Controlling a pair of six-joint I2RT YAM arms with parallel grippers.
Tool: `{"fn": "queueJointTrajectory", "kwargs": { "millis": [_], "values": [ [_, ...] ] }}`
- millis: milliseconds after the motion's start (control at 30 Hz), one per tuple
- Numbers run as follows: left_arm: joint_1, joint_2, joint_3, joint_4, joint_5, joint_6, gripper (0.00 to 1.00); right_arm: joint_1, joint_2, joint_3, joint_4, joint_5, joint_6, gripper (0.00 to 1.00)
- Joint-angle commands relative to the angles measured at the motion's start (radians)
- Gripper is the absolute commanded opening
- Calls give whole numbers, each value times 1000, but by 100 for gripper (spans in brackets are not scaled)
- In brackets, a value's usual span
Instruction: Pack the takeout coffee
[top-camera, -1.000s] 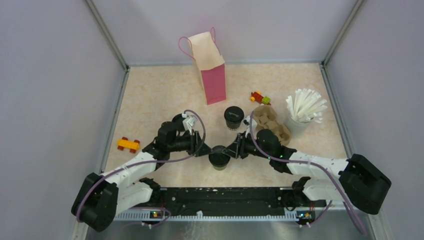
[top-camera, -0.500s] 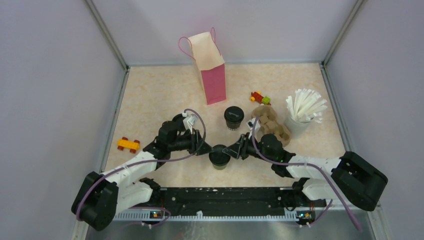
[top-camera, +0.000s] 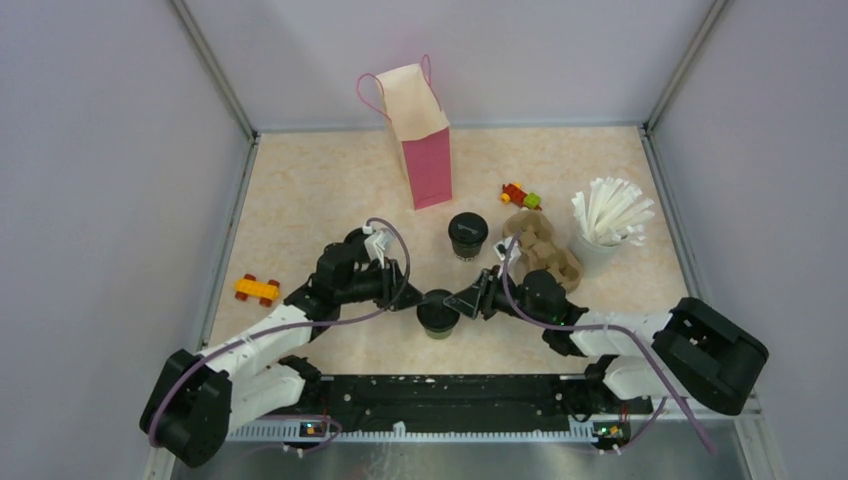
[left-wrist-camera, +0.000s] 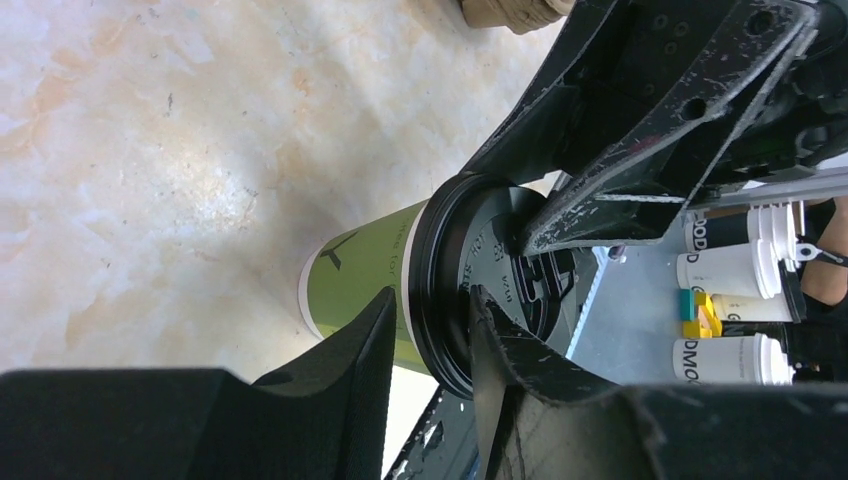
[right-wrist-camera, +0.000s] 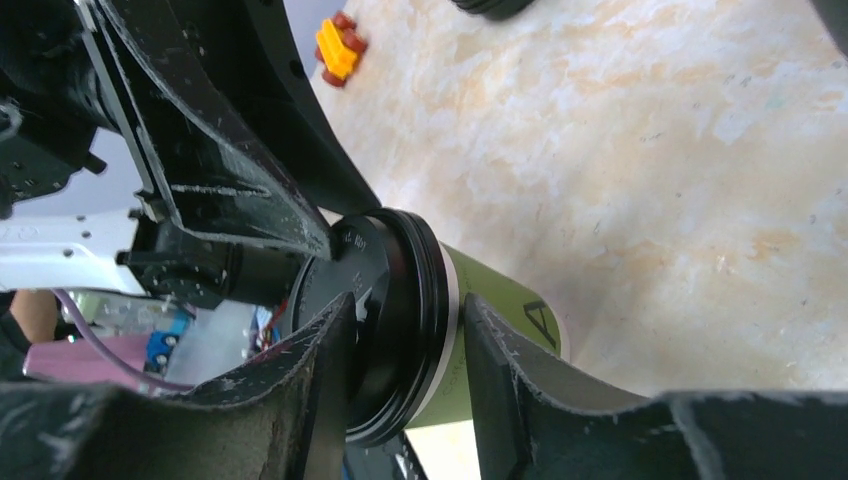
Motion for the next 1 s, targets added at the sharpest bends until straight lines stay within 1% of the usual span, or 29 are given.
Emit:
{"fn": "queueJointTrajectory", "kwargs": {
  "millis": [0,100,167,233,333,400,433,467,500,567,600,633,733,867,967],
  "values": [
    [8,-13,-61,-236,-202,63,37,-5,-75,66,-438,-34,-80,44],
    [8,-48,-71,-233,-179,34,37,-6,-162,180,-613,15,-113,57],
    [9,-66,-79,-225,-166,16,37,-13,-202,243,-715,43,-133,62],
    [8,-75,-81,-217,-154,6,37,-19,-235,290,-797,70,-145,65],
    [8,-74,-78,-203,-135,-9,37,-19,-284,336,-912,104,-152,65],
    [7,-74,-79,-185,-113,-20,37,-19,-315,343,-930,91,-151,59],
    [7,-78,-82,-159,-98,-26,37,-19,-328,341,-919,76,-145,54],
    [7,-81,-85,-142,-81,-33,38,-19,-338,337,-900,53,-138,45],
    [6,-84,-87,-126,-73,-40,38,-19,-343,331,-874,23,-126,41],
    [5,-87,-87,-98,-42,-54,39,-18,-341,318,-801,-40,-96,24],
    [6,-86,-87,-86,-31,-63,39,-18,-335,311,-764,-71,-78,20],
    [4,-84,-86,-81,-22,-69,39,-17,-328,306,-737,-89,-62,17],
    [2,-84,-83,-79,-17,-74,39,-10,-292,291,-655,-129,-12,14],
    [0,-78,-81,-84,-27,-68,40,20,-228,290,-566,-176,17,13],
    [1,-53,-75,-84,-31,-61,40,37,-175,299,-533,-191,25,14]
  ]
}}
